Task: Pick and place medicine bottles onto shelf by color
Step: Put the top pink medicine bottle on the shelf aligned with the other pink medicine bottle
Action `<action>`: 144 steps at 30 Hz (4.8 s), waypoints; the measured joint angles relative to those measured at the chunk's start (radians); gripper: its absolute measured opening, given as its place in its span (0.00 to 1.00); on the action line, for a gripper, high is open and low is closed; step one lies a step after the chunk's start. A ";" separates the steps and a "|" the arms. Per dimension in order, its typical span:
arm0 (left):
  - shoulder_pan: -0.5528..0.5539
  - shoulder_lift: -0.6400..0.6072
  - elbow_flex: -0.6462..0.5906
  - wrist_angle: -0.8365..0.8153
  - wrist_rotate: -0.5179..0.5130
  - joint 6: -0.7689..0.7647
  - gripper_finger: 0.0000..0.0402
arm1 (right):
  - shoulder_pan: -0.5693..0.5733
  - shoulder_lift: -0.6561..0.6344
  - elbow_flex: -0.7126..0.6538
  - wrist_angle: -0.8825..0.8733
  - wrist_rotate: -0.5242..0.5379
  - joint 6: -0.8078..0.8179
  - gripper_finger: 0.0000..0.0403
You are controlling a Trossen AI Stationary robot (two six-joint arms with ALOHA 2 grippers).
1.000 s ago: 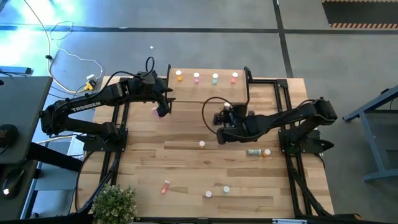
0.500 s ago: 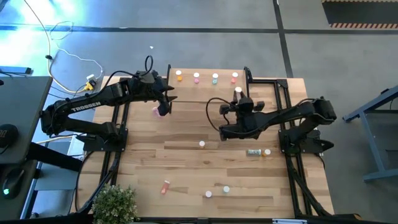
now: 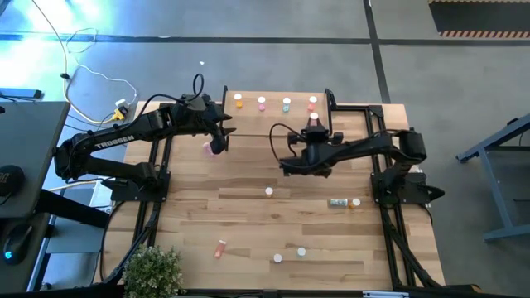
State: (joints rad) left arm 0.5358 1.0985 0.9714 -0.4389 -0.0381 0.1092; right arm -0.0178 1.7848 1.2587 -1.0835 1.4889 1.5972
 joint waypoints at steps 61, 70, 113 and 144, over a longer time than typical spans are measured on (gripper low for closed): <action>0.000 0.000 0.000 0.015 -0.003 0.000 0.49 | -0.066 0.039 0.037 -0.052 -0.258 -0.028 0.43; 0.000 0.000 0.000 0.014 -0.003 0.000 0.49 | -0.072 0.038 0.074 -0.132 -0.260 0.018 0.43; 0.000 0.000 0.000 0.017 0.000 0.000 0.49 | -0.076 -0.155 0.149 -0.148 -0.219 -0.204 0.43; 0.000 0.000 0.000 -0.013 0.001 -0.019 0.49 | -0.669 -0.459 0.196 -0.062 -1.892 -1.607 0.43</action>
State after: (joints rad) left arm 0.5358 1.0985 0.9714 -0.4517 -0.0372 0.0898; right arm -0.6872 1.3259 1.4542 -1.1451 -0.4033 -0.0099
